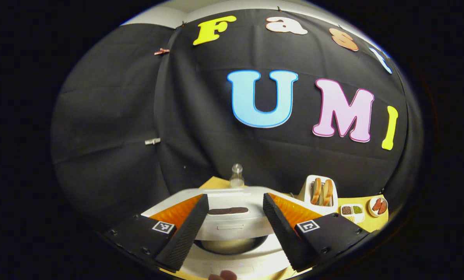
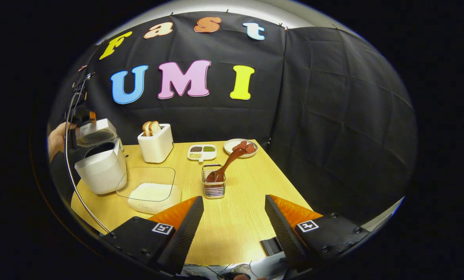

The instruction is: Close the left gripper, press the button to open the rice cooker; take a wooden spoon from the chopstick holder with the right hand, scoop a spoonful of rice and pour it into the rice cooker, then put the wooden spoon back into the chopstick holder.

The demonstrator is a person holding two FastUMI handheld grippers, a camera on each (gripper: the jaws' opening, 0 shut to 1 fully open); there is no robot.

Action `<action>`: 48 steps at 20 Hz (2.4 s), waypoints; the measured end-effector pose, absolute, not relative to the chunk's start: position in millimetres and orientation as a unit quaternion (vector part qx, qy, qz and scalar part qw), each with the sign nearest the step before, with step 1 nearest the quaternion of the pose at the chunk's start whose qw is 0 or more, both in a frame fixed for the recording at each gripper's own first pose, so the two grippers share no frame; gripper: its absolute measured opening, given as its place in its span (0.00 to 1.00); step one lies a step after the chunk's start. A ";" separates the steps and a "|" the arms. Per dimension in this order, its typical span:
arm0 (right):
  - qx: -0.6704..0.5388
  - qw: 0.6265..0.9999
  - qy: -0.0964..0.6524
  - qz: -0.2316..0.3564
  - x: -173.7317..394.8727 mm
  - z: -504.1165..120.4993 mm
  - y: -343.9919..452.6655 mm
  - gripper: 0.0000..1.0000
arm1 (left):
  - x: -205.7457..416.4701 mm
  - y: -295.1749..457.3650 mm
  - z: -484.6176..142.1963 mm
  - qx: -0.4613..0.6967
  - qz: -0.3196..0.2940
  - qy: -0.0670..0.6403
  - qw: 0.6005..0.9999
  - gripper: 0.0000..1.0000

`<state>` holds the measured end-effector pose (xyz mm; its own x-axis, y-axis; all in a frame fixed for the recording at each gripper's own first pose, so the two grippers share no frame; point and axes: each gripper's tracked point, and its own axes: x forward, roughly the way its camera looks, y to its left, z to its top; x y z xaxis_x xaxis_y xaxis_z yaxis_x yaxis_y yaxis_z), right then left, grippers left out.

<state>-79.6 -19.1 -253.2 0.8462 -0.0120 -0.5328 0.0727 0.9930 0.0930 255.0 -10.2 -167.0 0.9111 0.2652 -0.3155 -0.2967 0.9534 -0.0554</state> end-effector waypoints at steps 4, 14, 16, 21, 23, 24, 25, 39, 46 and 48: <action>0.051 0.960 0.275 -0.001 -80.0 -248.8 -11.1 0.98 | 232.5 -18.6 -208.8 -0.032 0.145 0.179 0.973 0.99; 0.050 0.958 0.277 0.051 -86.0 -238.7 1.4 0.98 | 221.6 -22.3 -255.5 -0.035 0.161 0.199 0.966 1.00; 0.043 0.959 0.275 0.056 -83.6 -238.3 -2.1 0.98 | 220.3 -22.6 -261.1 -0.029 0.158 0.198 0.967 1.00; 0.043 0.959 0.270 0.068 -71.3 -235.2 -6.4 0.98 | 219.0 -24.4 -263.0 -0.011 0.166 0.180 0.969 1.00; 0.044 0.961 0.264 0.072 -65.9 -230.0 -8.4 0.98 | 219.5 -24.9 -259.7 -0.012 0.158 0.185 0.970 1.00; 0.045 0.962 0.257 0.073 -63.1 -224.2 -9.4 0.98 | 215.0 -23.4 -254.1 -0.017 0.156 0.184 0.970 1.00; 0.047 0.965 0.246 0.074 -60.4 -216.3 -10.9 0.98 | 211.2 -20.5 -243.3 -0.021 0.156 0.164 0.974 1.00; 0.037 0.989 0.114 0.083 -49.1 -126.4 1.4 0.98 | 64.7 -47.9 -99.7 -0.018 -0.024 0.038 0.999 0.98; 0.035 0.993 0.070 0.085 -48.0 -80.0 24.4 0.98 | 0.6 -32.6 -70.8 -0.036 -0.070 0.009 0.997 0.96; 0.029 0.993 0.063 0.091 -46.2 -70.8 28.4 0.98 | -12.7 -31.7 -67.0 -0.045 -0.077 0.004 0.996 0.95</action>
